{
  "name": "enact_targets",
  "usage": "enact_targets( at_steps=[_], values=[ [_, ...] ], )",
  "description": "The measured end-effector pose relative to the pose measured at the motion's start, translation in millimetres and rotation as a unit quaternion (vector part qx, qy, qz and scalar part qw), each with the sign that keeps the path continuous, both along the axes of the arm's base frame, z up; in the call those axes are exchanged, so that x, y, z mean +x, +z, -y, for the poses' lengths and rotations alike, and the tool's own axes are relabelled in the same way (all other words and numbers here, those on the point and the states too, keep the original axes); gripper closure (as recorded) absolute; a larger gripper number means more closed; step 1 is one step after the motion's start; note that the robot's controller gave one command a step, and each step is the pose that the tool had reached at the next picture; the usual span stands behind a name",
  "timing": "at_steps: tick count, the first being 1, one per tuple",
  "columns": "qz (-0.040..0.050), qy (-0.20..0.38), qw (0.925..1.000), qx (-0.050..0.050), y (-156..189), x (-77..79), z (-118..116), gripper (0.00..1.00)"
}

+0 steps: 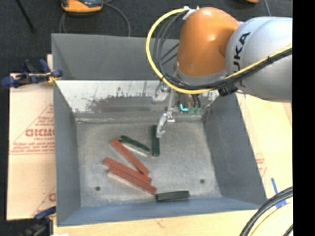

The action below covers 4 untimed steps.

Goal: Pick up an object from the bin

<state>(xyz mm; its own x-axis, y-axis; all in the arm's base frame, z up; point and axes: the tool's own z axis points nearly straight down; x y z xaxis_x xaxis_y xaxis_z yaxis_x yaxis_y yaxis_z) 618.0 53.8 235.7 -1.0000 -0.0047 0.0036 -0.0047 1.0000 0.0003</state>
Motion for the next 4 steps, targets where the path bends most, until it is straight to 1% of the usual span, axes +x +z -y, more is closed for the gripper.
enact_targets(
  at_steps=[1, 2, 3, 4],
  values=[
    [0.004, 0.0, 1.0, 0.0, 5, 1.3, 0, 0.0],
    [0.007, 0.015, 0.9999, 0.0, -41, -16.0, 3, 0.0],
    [0.0033, -0.008, 1.0, 0.001, -154, -12.9, -11, 1.0],
    [0.0033, -0.009, 1.0, 0.001, -154, -12.8, -11, 1.0]
  ],
)
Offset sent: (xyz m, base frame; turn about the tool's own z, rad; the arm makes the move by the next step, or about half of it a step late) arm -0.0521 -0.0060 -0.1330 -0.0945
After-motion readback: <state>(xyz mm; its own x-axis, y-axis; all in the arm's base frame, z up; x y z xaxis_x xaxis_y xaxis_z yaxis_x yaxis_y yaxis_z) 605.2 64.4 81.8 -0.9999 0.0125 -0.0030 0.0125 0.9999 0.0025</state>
